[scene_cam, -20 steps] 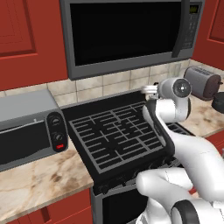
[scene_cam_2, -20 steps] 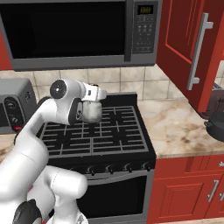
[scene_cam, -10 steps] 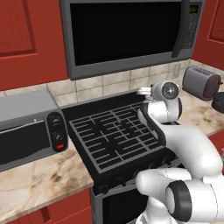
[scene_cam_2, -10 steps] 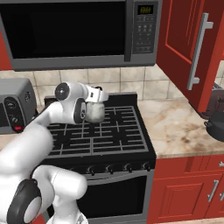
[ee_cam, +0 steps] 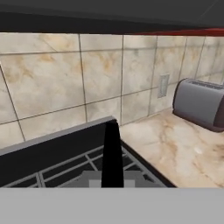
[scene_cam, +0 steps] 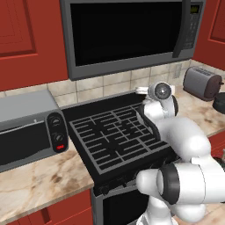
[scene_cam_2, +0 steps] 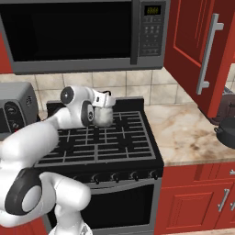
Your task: Pick the kettle from the cabinet and place it on a stove burner. Then pick the pot from the counter and place it on another stove burner. Finally, turn both burners on.
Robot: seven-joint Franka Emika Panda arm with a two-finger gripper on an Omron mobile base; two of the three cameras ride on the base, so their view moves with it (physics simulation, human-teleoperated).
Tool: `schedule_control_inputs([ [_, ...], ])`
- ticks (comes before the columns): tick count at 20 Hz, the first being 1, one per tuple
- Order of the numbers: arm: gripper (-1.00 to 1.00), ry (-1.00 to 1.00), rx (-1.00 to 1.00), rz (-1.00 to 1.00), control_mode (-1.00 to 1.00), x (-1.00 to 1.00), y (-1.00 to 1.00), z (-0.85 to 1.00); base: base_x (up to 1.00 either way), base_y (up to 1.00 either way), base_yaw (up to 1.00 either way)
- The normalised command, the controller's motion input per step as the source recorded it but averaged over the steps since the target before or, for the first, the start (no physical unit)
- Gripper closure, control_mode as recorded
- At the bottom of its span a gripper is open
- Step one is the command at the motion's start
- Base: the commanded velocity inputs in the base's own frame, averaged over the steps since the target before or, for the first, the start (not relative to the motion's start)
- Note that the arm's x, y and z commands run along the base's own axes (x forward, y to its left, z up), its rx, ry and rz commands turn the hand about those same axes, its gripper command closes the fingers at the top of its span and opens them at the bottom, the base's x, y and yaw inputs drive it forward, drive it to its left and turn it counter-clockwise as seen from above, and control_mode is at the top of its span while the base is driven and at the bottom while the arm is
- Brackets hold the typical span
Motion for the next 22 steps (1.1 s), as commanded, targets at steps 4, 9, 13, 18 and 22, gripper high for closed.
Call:
schedule_control_inputs([
  [4,1.0,0.0,0.0,-0.08,-1.0,0.28,-0.05,-0.04,0.0,0.0,0.0],
  [9,1.0,0.0,0.0,-0.08,-1.0,0.18,-0.1,-0.04,0.0,0.0,0.0],
  [13,1.0,0.0,0.0,-0.04,-1.0,0.02,-0.13,-0.05,0.0,0.0,0.0],
  [18,1.0,0.0,0.0,-0.09,-1.0,0.09,-0.1,-0.13,0.0,0.0,0.0],
  [22,1.0,0.0,0.0,-0.06,-1.0,0.0,-0.1,-0.04,0.0,0.0,0.0],
])
